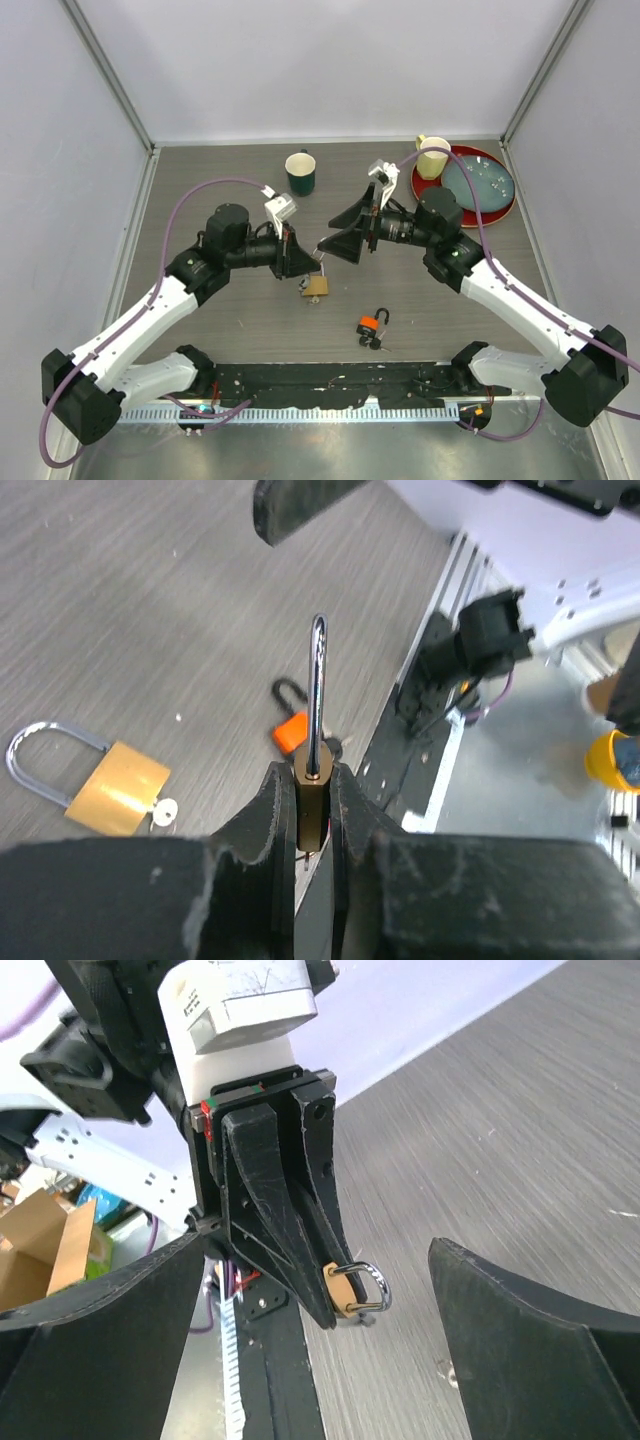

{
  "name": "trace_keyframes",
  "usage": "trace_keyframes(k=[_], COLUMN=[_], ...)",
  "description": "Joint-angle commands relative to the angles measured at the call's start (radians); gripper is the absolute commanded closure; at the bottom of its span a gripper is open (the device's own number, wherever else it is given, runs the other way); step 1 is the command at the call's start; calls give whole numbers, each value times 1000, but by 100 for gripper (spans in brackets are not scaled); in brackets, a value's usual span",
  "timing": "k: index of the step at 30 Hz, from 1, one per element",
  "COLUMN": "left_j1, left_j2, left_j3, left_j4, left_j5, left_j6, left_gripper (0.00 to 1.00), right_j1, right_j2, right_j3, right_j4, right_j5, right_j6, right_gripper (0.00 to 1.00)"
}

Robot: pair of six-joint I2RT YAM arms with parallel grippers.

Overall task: Lock with the key
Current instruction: Lock the lock.

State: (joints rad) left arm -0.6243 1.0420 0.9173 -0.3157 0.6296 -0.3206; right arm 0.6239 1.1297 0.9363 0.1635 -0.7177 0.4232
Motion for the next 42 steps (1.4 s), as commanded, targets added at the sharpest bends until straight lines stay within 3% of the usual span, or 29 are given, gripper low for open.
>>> trace_keyframes(k=[1, 8, 12, 20, 23, 25, 35, 38, 39, 42], left_j1=[0, 0, 0, 0, 0, 0, 0, 0, 0, 0], left_j2=[-66, -85, -69, -57, -50, -48, -46, -36, -31, -27], left_j3=[-83, -195, -190, -172, -172, -173, -170, -164, -163, -161], left_j4=[424, 861, 928, 919, 917, 918, 940, 940, 940, 938], left_j5=[-36, -27, 10, 45, 51, 55, 33, 45, 50, 58], left_j6=[-204, -370, -394, -388, -388, -388, -380, -382, -383, -383], left_gripper=[100, 100, 100, 100, 100, 100, 100, 100, 100, 100], right_j1=[-4, -4, -6, -6, -4, -6, -6, -4, -6, -4], right_j2=[-39, -8, 15, 57, 77, 90, 110, 107, 108, 107], right_j3=[-34, -19, -36, -70, -71, -62, -63, -68, -65, -62], right_j4=[243, 289, 405, 623, 679, 677, 645, 636, 634, 631], right_j5=[43, -11, -37, -63, -68, -77, -88, -81, -81, -83], right_j6=[120, 164, 232, 371, 407, 407, 378, 367, 367, 365], right_gripper=[0, 0, 2, 25, 39, 47, 66, 85, 96, 99])
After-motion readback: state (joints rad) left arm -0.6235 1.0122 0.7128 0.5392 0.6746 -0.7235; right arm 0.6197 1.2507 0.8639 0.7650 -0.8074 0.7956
